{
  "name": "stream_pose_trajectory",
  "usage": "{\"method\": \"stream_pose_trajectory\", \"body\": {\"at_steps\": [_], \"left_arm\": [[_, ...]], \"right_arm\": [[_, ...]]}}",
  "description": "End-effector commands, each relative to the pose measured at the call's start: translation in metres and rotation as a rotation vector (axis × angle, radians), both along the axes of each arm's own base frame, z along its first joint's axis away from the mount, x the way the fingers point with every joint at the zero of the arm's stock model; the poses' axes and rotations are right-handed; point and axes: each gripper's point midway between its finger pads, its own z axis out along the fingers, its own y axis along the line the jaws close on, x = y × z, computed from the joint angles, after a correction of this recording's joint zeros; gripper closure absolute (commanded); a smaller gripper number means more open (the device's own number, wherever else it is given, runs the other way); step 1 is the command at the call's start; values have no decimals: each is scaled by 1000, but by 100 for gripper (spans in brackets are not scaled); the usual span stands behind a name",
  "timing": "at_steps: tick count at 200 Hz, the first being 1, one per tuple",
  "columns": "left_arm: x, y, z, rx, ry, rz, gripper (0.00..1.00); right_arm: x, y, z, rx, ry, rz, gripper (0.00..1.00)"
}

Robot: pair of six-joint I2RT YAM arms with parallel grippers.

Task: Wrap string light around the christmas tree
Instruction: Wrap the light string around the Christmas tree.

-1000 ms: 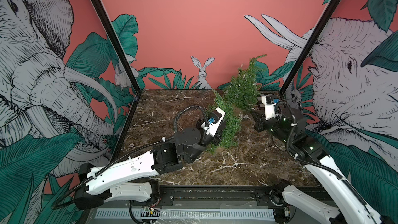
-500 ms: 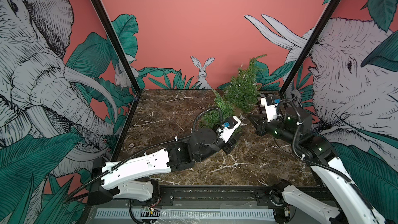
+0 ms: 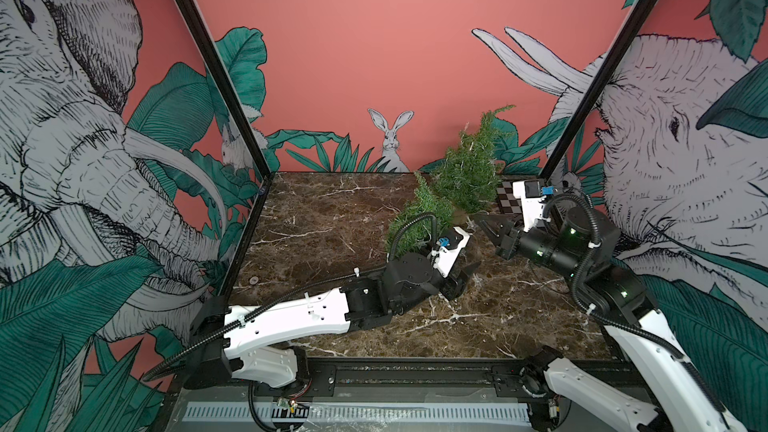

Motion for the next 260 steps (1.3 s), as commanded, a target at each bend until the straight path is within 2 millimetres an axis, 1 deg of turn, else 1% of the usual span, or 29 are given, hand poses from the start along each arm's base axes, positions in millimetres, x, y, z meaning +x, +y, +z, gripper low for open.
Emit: {"method": "stream_pose_trajectory", "body": {"at_steps": [1,22,40,63,86,101,122,135,166,180,216,226,237,243,260], "left_arm": [[6,-1,7,-112,29,45,36],[8,-8,6,-120,28,48,37],[12,-11,5,-117,20,71,39],[19,-13,6,-112,6,105,45],[19,-16,4,-104,5,101,53],[19,-15,2,-99,13,102,61],[17,-13,1,-99,25,96,78],[14,-13,1,-95,32,78,86],[5,-11,-2,-72,66,32,94],[4,-7,-2,-71,75,31,99],[-2,5,5,-81,81,17,100],[-6,5,8,-84,81,-5,100],[-11,7,10,-79,84,-36,100],[-14,9,12,-77,86,-48,100],[-20,17,15,-72,94,-67,100]], "right_arm": [[-7,2,31,98,-76,25,100],[-7,3,37,131,-80,30,100],[-7,4,39,149,-79,34,100],[-6,4,38,151,-74,33,100],[-4,4,34,146,-70,24,100],[-3,5,30,144,-60,22,100],[-3,5,29,149,-55,26,100],[-2,5,29,148,-56,23,100],[-1,5,26,150,-49,17,100],[1,5,25,151,-46,15,100],[3,6,17,149,-30,12,100],[4,7,15,150,-26,14,92],[6,8,10,148,-17,13,87],[7,9,7,145,-11,10,86],[12,10,-2,136,7,2,86]]}}
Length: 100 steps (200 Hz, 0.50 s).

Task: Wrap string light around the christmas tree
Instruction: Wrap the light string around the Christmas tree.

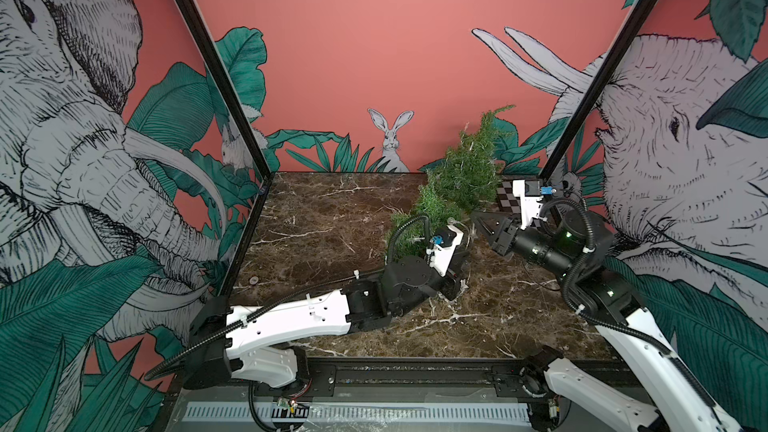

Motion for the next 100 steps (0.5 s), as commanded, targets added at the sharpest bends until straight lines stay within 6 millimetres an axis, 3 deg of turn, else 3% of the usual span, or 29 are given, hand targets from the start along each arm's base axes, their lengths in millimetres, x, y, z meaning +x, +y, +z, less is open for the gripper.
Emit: {"method": "stream_pose_trajectory", "body": {"at_steps": [1,15,29,71,100], "left_arm": [[-14,13,10,-14,23,-53,100],[-20,21,12,-17,23,-72,100],[-23,30,14,-18,25,-80,100],[-22,60,15,-25,35,-27,100],[-18,79,14,-25,32,21,100]], "right_arm": [[4,1,7,31,-33,-7,87],[7,5,0,31,-18,1,92],[10,9,-7,27,-6,16,91],[16,11,-23,12,3,5,60],[19,3,-23,-9,-19,-40,48]]}}
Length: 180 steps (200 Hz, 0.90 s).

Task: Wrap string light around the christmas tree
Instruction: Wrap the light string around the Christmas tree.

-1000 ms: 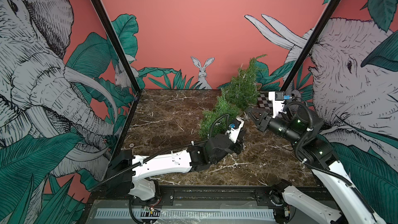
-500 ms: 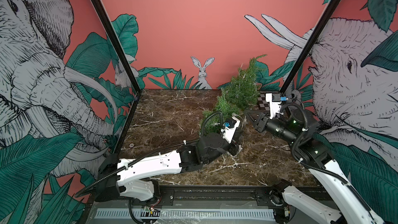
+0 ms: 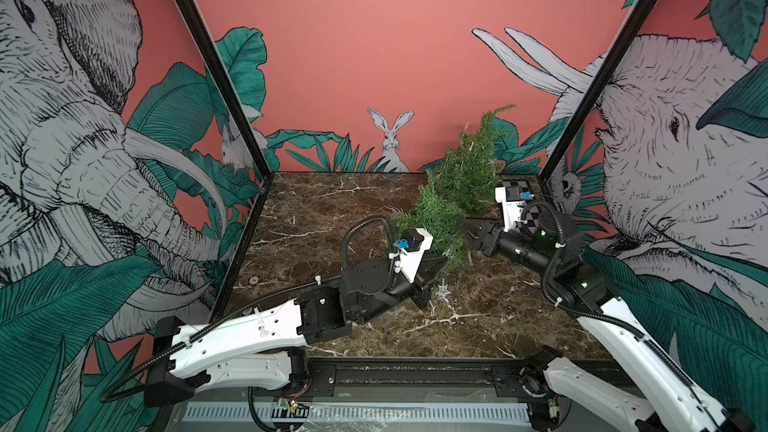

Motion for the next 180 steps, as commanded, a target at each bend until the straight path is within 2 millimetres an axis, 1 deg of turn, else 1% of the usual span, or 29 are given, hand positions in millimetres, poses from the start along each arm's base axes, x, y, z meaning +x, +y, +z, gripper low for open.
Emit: {"method": "stream_pose_trajectory", "body": {"at_steps": [1,28,44,73,94,106,123,145,159,180], "left_arm": [[4,17,-6,13,21,54,100],[5,24,-11,23,24,71,100],[8,31,-16,39,34,97,100],[13,43,-18,1,42,148,100],[16,51,-20,-25,42,179,100],[18,56,-21,-31,47,203,100],[22,64,-22,-40,50,238,100],[27,75,-25,-43,51,291,100],[32,83,-28,-30,54,343,100],[40,93,-31,4,47,417,100]], "right_arm": [[0,-7,23,19,-98,-35,48],[3,-20,21,-16,-113,-112,41],[5,-36,21,-38,-121,-193,39],[6,-66,20,-63,-133,-350,35],[9,-84,12,-92,-103,-445,32],[11,-90,6,-110,-70,-471,31],[16,-93,-8,-127,-9,-493,30],[27,-92,-35,-97,100,-489,31],[34,-90,-54,-59,161,-479,31],[43,-80,-80,1,224,-440,33]]}}
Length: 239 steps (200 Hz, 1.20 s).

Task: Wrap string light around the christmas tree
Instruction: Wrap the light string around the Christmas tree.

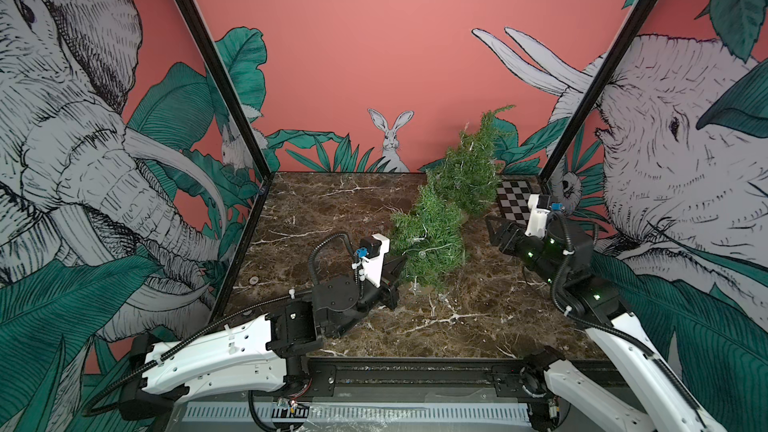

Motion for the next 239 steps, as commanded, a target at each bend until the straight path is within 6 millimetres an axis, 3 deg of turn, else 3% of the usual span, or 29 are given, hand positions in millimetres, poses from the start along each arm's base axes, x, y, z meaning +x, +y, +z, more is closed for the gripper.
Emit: {"method": "stream_pose_trajectory", "body": {"at_steps": [1,73,124,168,239], "left_arm": [[13,19,-3,13,14,131,100],[45,34,-13,7,101,247,100],[60,29,-10,37,99,281,100],[78,27,-14,15,129,305,100],[94,43,-15,46,124,359,100]], "right_arm": [[6,13,-19,121,52,36,34],[24,39,-86,183,186,117,40],[25,61,-117,279,268,198,50],[10,79,-138,272,327,252,57],[-24,115,-146,278,359,326,65]]}}
